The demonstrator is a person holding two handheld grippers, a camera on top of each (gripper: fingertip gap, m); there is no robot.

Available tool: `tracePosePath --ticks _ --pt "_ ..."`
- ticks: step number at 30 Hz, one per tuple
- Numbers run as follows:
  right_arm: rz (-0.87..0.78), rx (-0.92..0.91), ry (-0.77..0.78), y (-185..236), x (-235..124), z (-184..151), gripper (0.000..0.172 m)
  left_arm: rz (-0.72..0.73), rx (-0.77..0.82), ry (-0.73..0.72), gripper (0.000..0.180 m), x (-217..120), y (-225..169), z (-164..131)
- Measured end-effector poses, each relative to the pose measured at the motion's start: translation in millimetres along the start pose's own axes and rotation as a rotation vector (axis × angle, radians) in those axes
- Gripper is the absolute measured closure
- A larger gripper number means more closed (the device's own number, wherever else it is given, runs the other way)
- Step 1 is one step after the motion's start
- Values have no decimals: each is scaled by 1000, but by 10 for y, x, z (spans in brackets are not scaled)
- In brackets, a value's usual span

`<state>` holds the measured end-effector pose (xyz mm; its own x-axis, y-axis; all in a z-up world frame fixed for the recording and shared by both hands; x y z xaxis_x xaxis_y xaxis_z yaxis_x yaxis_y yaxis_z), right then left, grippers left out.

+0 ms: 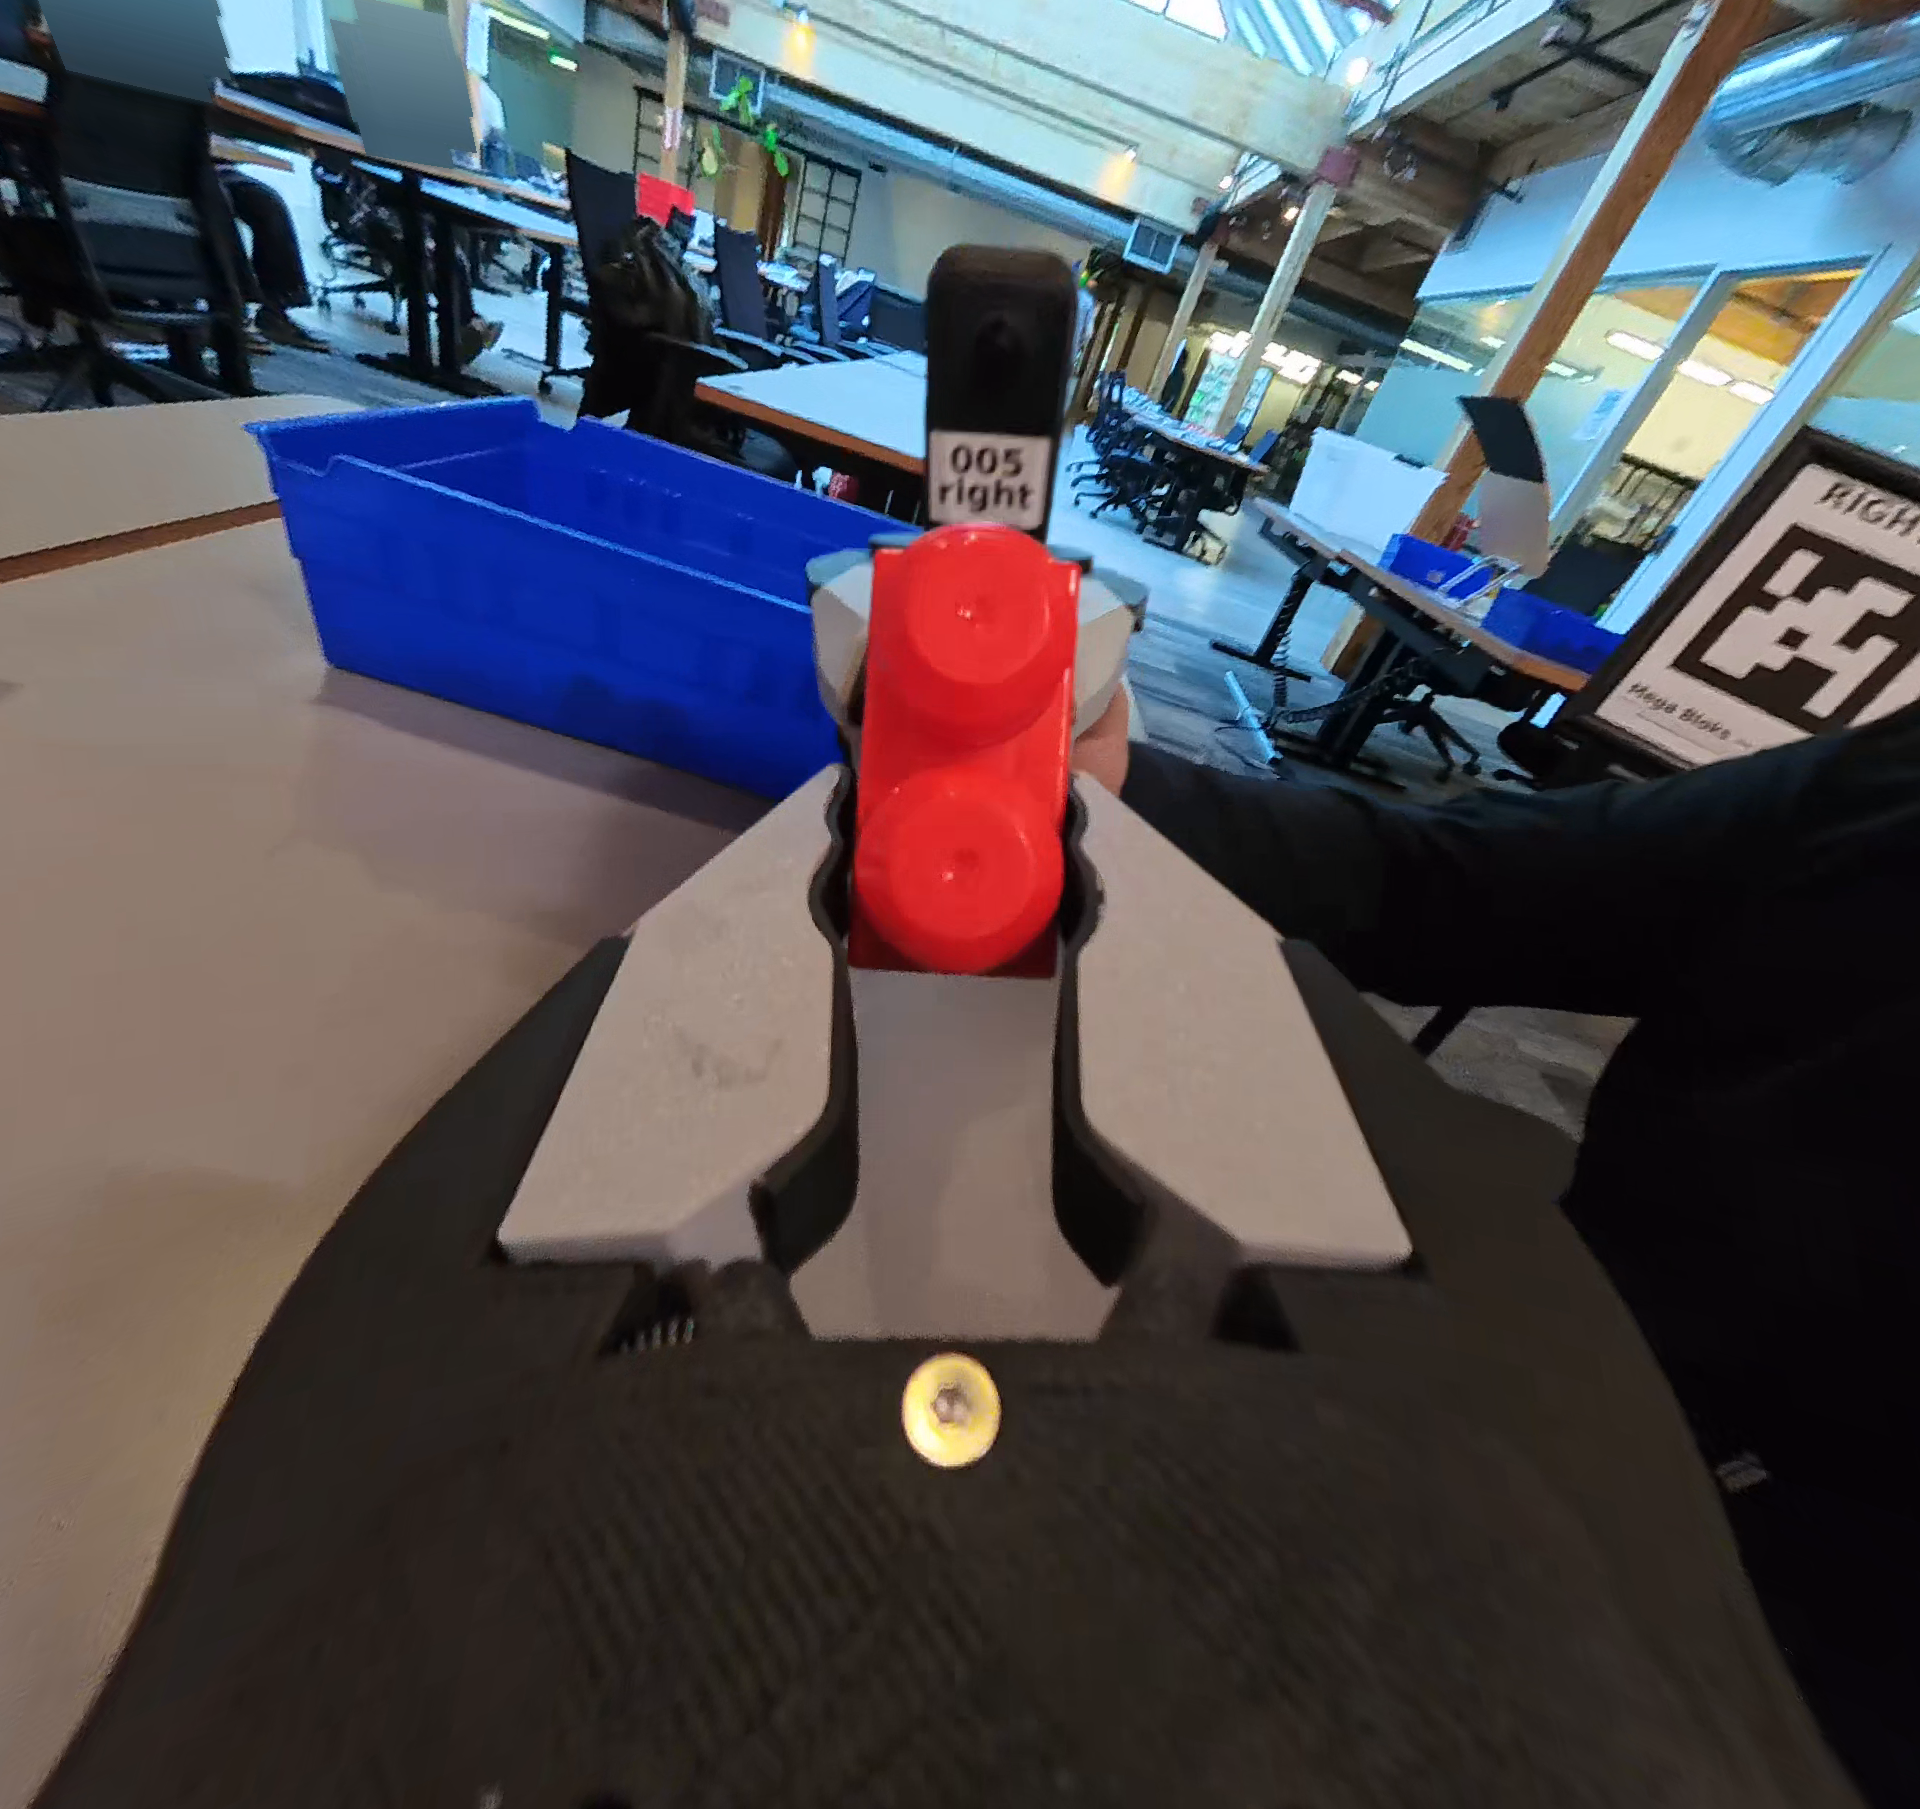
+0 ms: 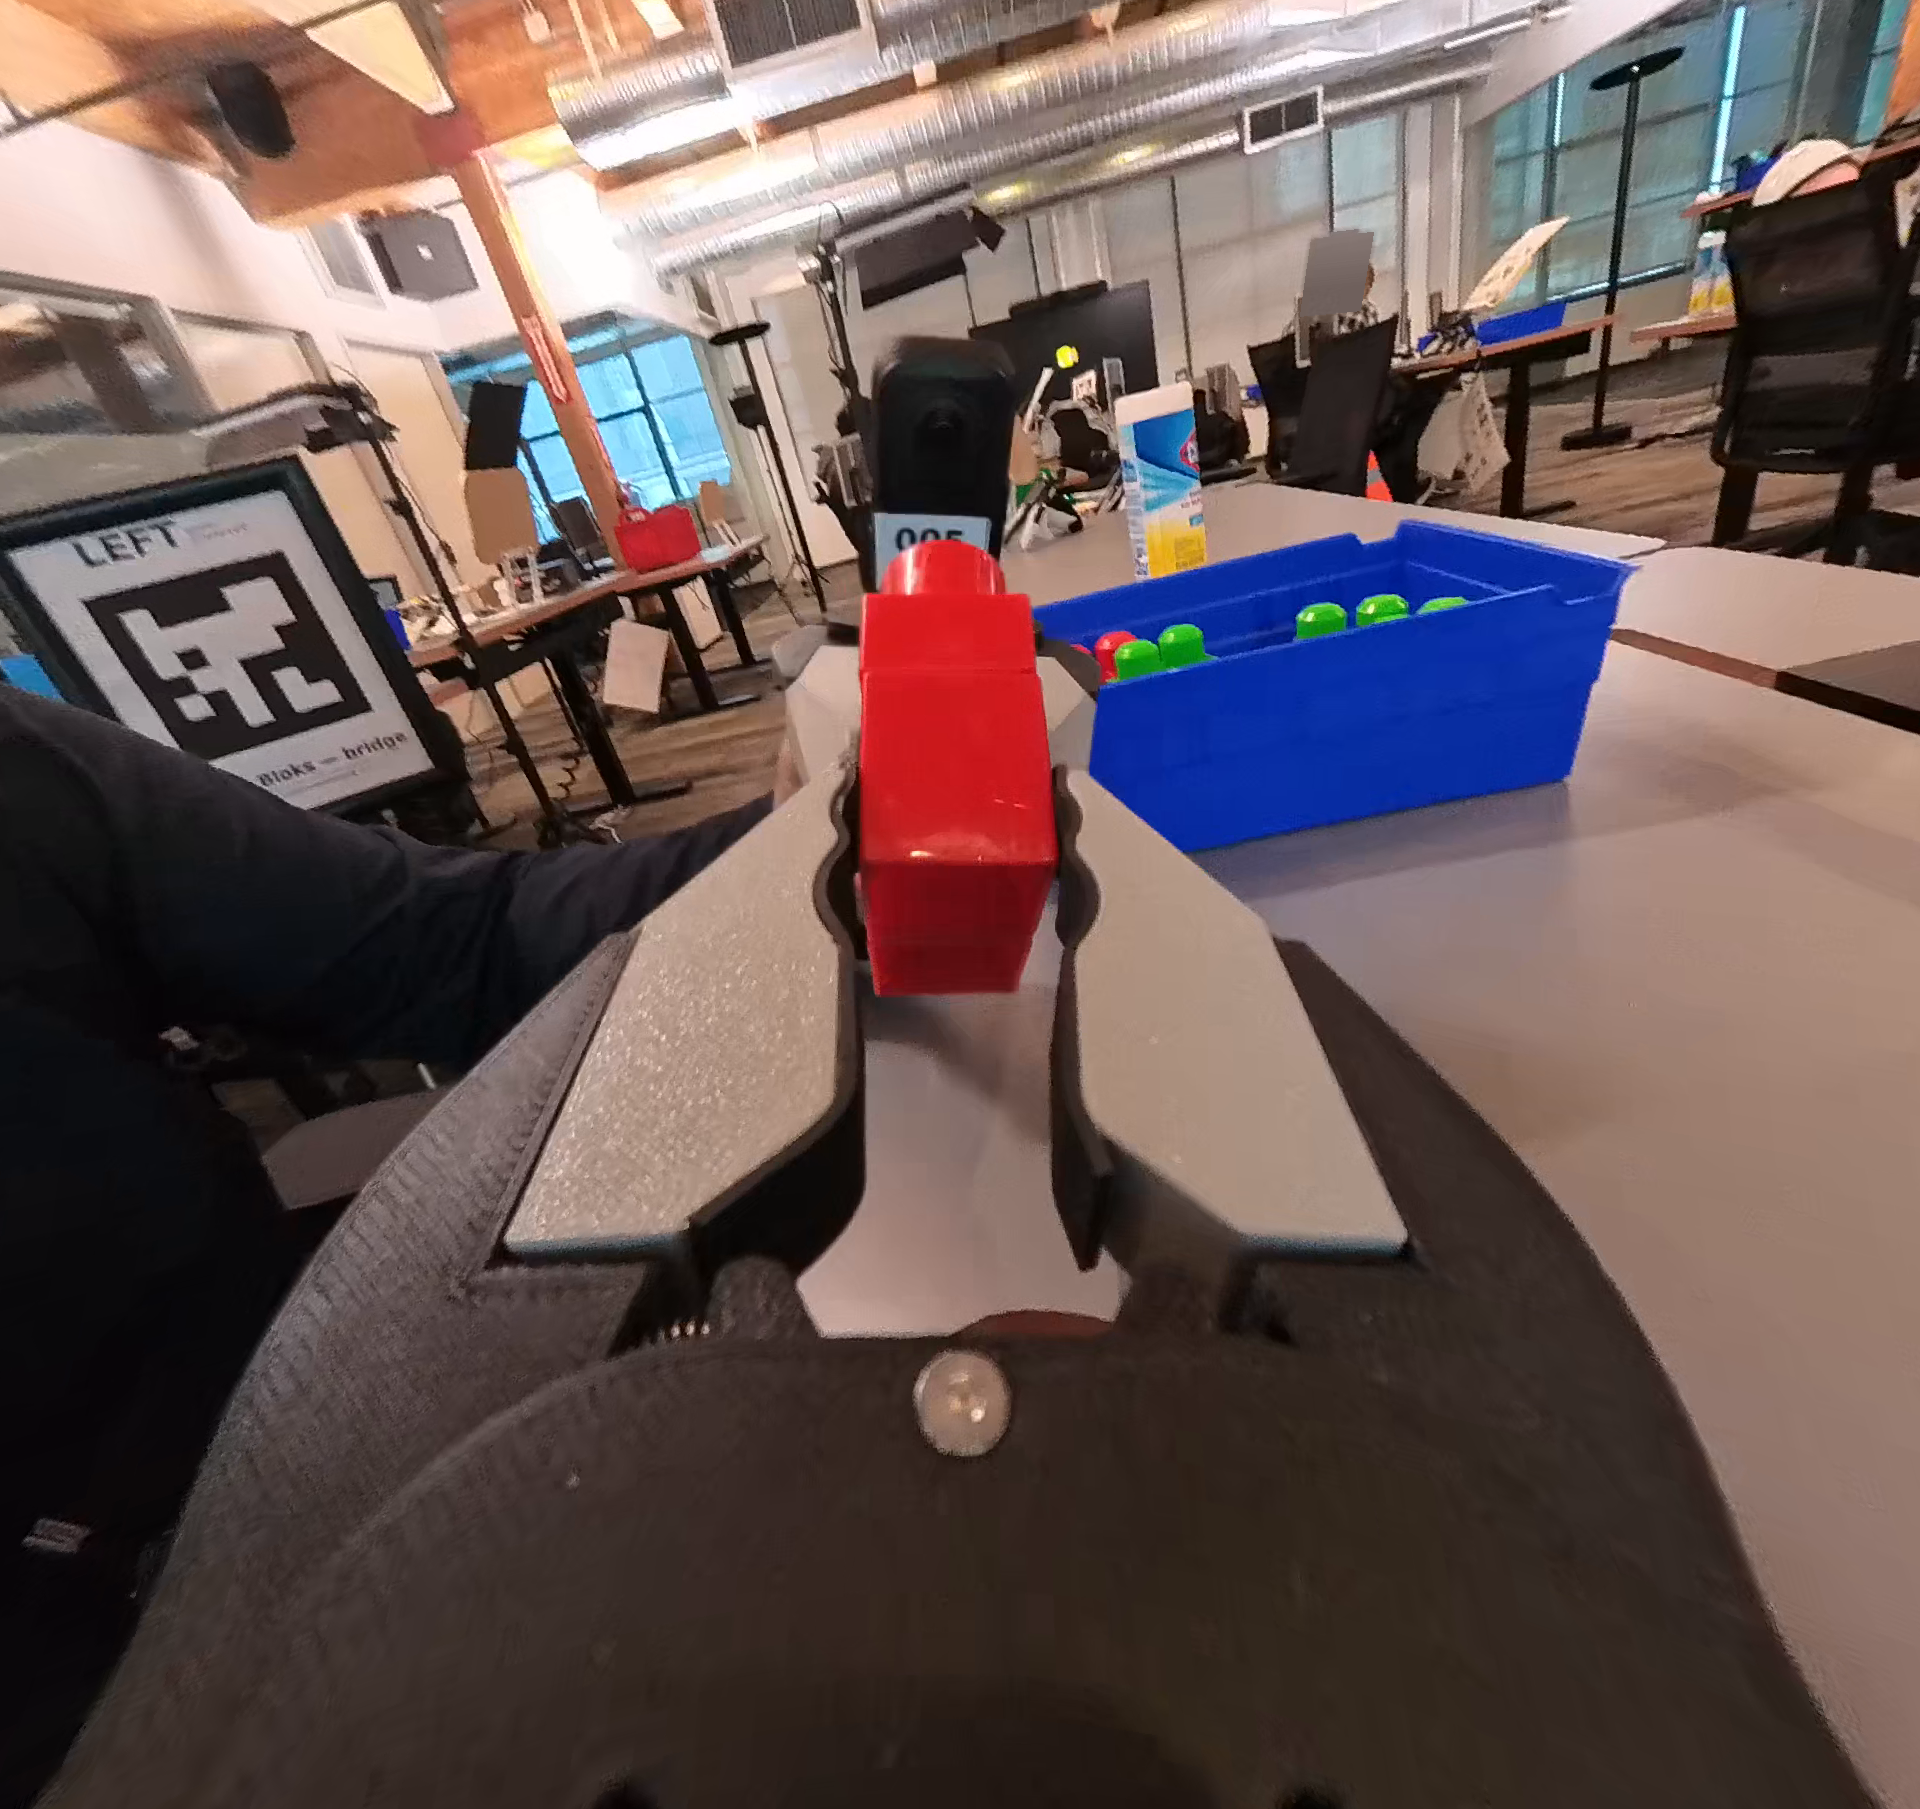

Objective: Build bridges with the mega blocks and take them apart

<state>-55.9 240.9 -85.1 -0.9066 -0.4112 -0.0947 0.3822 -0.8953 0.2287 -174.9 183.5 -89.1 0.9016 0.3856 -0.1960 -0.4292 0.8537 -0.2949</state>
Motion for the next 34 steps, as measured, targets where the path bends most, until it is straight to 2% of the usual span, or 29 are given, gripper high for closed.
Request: tracePosePath --ticks 6,11,18,29,34 --pt "-38 -14 95 -33 -106 -16 139 57 18 71 145 -48 65 -102" --pt "-43 -7 150 -48 -58 -81 140 75 21 107 145 -27 78 -172" --pt "-5 -7 218 -8 85 -180 139 24 19 185 144 108 51 -274" --pt "26 5 229 3 82 -189 140 4 30 254 146 144 23 -351" --pt "62 23 247 15 123 -224 139 -11 41 330 147 172 -10 -424"
Point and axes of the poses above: each gripper's, where its closed fingertips meet, x out along the fingers, z out of its top, y = z × x across the jaws, the point moved 7 cm from there along -x, back along the fingers, and after that the axes turned 12 degrees about y, right-handed, at the moved point
